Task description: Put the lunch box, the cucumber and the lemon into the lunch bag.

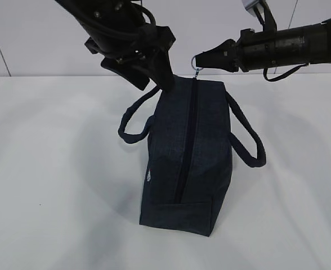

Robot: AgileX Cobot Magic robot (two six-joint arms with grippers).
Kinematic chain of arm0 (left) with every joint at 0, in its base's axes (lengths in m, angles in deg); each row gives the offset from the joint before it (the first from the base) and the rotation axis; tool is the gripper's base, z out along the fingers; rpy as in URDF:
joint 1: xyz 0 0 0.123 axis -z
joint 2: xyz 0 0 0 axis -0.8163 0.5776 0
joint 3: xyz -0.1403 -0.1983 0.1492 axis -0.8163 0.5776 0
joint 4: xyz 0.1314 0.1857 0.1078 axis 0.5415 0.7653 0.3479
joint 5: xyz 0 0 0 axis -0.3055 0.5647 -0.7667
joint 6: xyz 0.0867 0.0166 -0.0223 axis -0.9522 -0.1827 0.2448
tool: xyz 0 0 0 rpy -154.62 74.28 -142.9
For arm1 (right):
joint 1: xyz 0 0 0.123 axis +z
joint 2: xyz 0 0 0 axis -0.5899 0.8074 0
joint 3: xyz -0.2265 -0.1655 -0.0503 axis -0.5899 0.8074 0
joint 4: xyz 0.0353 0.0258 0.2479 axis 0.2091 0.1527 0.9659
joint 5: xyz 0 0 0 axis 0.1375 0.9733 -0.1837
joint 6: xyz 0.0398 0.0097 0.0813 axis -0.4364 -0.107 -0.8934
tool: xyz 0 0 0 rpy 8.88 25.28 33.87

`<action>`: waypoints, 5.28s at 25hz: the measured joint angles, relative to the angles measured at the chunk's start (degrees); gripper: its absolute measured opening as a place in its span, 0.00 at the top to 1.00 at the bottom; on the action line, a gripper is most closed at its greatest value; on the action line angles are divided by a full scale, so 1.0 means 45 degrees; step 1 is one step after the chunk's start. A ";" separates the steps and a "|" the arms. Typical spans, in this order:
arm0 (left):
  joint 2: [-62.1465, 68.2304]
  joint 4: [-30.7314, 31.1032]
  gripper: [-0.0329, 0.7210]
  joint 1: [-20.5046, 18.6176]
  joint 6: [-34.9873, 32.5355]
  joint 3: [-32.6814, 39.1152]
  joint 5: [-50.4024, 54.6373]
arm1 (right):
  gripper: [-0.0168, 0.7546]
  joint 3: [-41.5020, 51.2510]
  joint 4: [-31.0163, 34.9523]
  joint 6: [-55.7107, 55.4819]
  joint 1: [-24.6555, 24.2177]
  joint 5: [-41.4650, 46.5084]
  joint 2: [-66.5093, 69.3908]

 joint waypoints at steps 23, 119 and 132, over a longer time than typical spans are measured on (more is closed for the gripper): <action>0.1501 0.0514 0.95 0.0000 0.0232 -0.0020 -0.0281 | 0.97 0.0000 0.0027 0.0000 0.0000 0.0000 0.0003; -0.1626 0.1167 0.96 0.2282 0.0213 -0.2122 0.0981 | 0.97 -0.1933 0.0305 -0.0066 -0.0274 0.0172 -0.0071; -0.1832 0.1725 0.96 0.2332 0.0326 -0.2104 0.1108 | 0.97 -0.1951 0.0343 -0.0078 -0.0270 0.0336 -0.0076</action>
